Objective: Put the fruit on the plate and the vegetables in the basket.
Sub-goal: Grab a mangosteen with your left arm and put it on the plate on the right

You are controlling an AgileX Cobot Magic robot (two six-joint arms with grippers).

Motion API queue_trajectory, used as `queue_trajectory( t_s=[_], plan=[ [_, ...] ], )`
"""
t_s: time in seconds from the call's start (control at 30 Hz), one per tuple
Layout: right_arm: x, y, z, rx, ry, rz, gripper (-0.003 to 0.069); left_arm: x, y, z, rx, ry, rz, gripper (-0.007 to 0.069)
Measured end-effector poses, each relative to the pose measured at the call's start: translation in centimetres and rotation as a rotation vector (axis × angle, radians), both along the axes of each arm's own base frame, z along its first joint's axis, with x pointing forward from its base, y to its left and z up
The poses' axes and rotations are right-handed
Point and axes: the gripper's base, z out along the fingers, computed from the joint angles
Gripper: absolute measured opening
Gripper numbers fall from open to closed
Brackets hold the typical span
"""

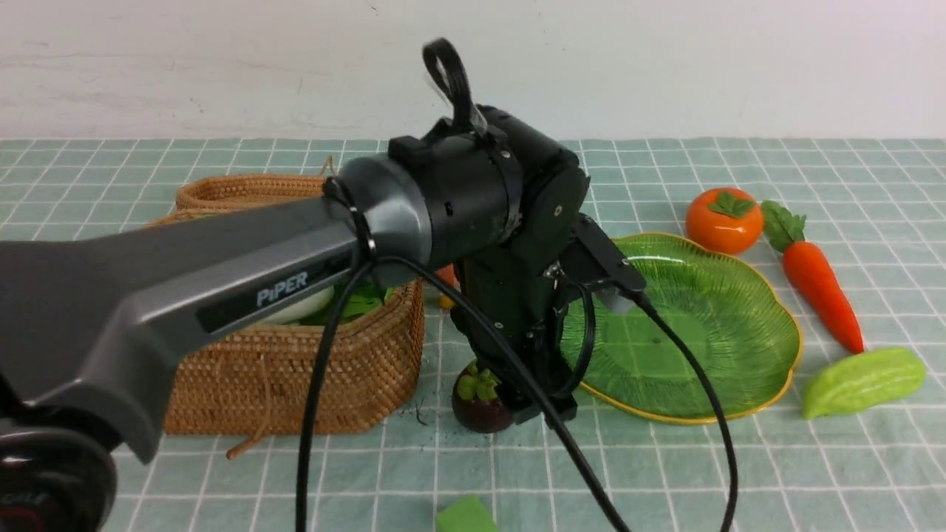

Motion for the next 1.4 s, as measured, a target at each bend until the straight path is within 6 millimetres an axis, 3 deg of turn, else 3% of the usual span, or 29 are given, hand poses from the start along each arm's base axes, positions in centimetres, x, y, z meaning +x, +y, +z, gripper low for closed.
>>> queue_trajectory(
  t_s=[0.1, 0.2, 0.27, 0.37, 0.5, 0.6, 0.7, 0.73, 0.77, 0.8, 0.9, 1.07, 1.1, 1.17, 1.27, 1.3, 1.4],
  plan=[
    [-0.1, 0.1, 0.0, 0.010, 0.003, 0.009, 0.0235, 0.8, -0.2, -1.3, 0.039, -0.044, -0.022, 0.0644],
    [-0.1, 0.1, 0.1, 0.014, 0.004, 0.013, 0.0235, 1.3, -0.4, -3.1, 0.073, -0.042, -0.033, 0.0661],
    [-0.1, 0.1, 0.1, 0.014, 0.004, 0.014, 0.0235, 1.5, -0.5, -4.1, 0.090, -0.031, -0.036, 0.0652],
    [-0.1, 0.1, 0.1, 0.014, 0.004, 0.014, 0.0235, 1.8, -0.6, -6.2, 0.130, -0.008, -0.043, 0.0580],
    [-0.1, 0.1, 0.1, 0.015, 0.005, 0.014, 0.0235, 1.7, -0.6, -6.1, 0.140, 0.004, -0.018, 0.0556],
    [0.0, 0.0, 0.0, 0.006, 0.007, -0.004, 0.0235, 1.3, -0.9, -4.7, 0.141, 0.004, -0.002, 0.0556],
    [0.5, -0.6, -0.3, -0.023, 0.025, -0.094, 0.0235, 0.6, -2.6, -0.4, 0.022, -0.068, 0.001, 0.0556],
    [0.5, -0.7, -0.3, -0.020, 0.031, -0.105, 0.0235, 0.6, -2.9, 0.2, -0.005, -0.077, 0.001, 0.0556],
    [0.6, -0.9, -0.4, -0.028, 0.036, -0.134, 0.0235, 0.4, -3.4, 1.3, -0.060, -0.096, 0.006, 0.0556],
    [0.9, -1.4, -0.5, -0.035, 0.054, -0.206, 0.0235, 0.3, -4.9, 4.0, -0.238, -0.133, 0.026, 0.0556],
    [1.2, -1.8, -0.6, -0.029, 0.076, -0.273, 0.0235, 0.6, -6.9, 5.6, -0.447, -0.142, 0.044, 0.0556],
    [1.1, -1.7, -0.6, -0.012, 0.089, -0.273, 0.0235, 2.3, -9.4, 2.0, -0.533, -0.105, 0.070, 0.0556],
    [1.0, -1.6, -0.6, 0.002, 0.095, -0.259, 0.0235, 2.9, -10.0, -0.7, -0.509, -0.082, 0.079, 0.0556],
    [1.0, -1.5, -0.5, 0.009, 0.099, -0.251, 0.0235, 3.2, -10.2, -2.0, -0.496, -0.074, 0.083, 0.0556],
    [1.0, -1.4, -0.5, 0.015, 0.102, -0.244, 0.0235, 3.4, -10.3, -2.9, -0.487, -0.068, 0.085, 0.0575],
    [0.9, -1.4, -0.5, 0.018, 0.103, -0.241, 0.0235, 3.5, -10.3, -2.8, -0.488, -0.073, 0.085, 0.0622],
    [0.9, -1.4, -0.5, 0.019, 0.104, -0.240, 0.0235, 3.3, -10.1, -1.0, -0.508, -0.097, 0.079, 0.0666]
  ],
)
